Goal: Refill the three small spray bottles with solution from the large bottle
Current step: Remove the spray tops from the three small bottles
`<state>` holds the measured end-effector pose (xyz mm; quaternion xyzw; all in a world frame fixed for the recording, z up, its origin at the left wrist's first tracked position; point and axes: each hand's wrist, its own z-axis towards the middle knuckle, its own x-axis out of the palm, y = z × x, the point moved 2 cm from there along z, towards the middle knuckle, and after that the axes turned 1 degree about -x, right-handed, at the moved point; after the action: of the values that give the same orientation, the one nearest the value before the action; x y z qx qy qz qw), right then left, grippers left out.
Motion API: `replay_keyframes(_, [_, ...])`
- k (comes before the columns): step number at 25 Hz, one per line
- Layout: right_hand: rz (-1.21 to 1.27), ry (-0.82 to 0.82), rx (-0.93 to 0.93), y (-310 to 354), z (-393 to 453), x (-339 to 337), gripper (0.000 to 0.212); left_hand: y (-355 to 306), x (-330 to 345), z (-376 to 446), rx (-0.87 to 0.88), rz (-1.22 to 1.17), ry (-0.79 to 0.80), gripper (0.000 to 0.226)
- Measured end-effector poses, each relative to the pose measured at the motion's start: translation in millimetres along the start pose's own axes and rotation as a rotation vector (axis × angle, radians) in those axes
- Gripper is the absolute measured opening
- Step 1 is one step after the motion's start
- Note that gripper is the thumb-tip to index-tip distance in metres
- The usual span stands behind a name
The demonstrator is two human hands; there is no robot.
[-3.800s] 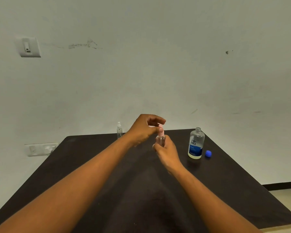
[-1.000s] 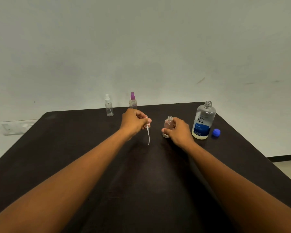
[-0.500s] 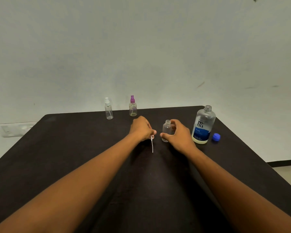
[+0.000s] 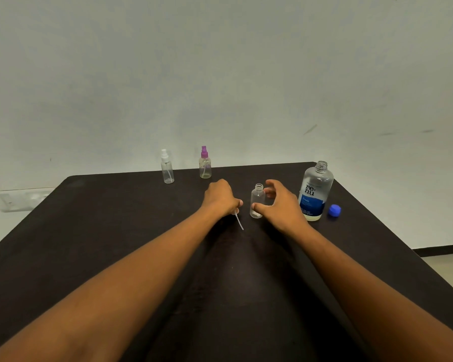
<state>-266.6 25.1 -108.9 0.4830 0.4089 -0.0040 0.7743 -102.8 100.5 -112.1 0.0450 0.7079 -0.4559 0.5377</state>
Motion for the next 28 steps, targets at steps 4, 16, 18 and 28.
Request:
replay_keyframes(4, [-0.001, 0.0, 0.002, 0.4, -0.1, 0.1, 0.084, -0.2, -1.8, -0.8, -0.005, -0.009, -0.005, 0.024])
replay_keyframes(16, [0.016, -0.101, -0.051, 26.5, -14.4, -18.7, 0.081, 8.8, -32.9, -29.7, 0.034, -0.051, -0.053, 0.04])
replay_keyframes(18, [0.017, -0.126, -0.077, 42.6, -19.0, -23.7, 0.081, 16.7, -47.1, -42.5, 0.049, -0.056, -0.059, 0.053])
replay_keyframes(28, [0.227, -0.119, -0.212, 122.5, -41.8, 0.2, 0.07, 62.9, -120.0, -92.1, 0.226, 0.075, -0.177, 0.063])
